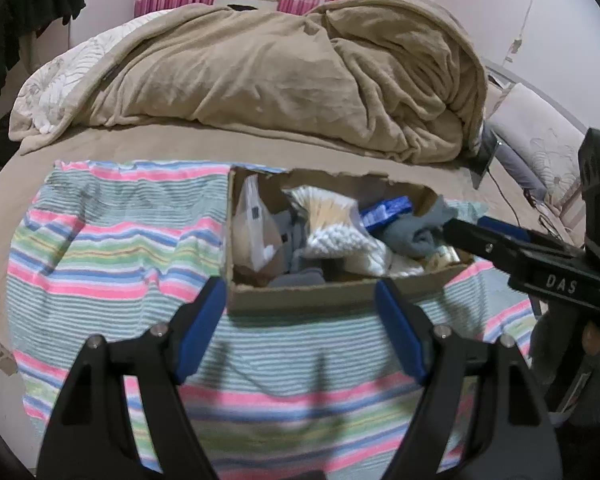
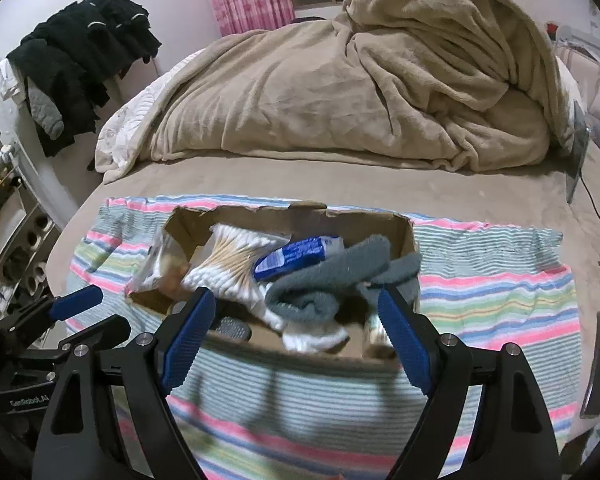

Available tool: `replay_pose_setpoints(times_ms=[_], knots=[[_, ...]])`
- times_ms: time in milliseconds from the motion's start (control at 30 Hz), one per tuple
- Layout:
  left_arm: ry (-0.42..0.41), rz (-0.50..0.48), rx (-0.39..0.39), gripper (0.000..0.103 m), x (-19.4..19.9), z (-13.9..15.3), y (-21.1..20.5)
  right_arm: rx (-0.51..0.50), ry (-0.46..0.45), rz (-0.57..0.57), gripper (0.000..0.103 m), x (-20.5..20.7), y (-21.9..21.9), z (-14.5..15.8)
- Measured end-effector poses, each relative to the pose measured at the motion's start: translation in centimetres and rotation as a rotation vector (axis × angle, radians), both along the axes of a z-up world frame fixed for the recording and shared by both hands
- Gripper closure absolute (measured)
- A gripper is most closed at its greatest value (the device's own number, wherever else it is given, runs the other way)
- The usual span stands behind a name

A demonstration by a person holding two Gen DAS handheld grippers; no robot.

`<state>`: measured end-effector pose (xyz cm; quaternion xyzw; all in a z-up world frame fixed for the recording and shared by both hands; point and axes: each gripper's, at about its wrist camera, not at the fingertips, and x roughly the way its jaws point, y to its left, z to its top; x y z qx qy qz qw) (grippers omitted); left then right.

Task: Organize objects
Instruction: 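Open the right tool and withdraw it from the box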

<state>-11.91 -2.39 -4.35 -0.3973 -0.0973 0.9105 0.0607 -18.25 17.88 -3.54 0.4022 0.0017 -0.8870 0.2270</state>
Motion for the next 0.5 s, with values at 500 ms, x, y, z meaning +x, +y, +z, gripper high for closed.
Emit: replay_pose_setpoints(times_ms=[500], knots=[[-0.004,0.038,-0.013,0.025,4.8,0.4,0.6,0.006,0.023,0.0,0.017,5.0,1.0,1.3]])
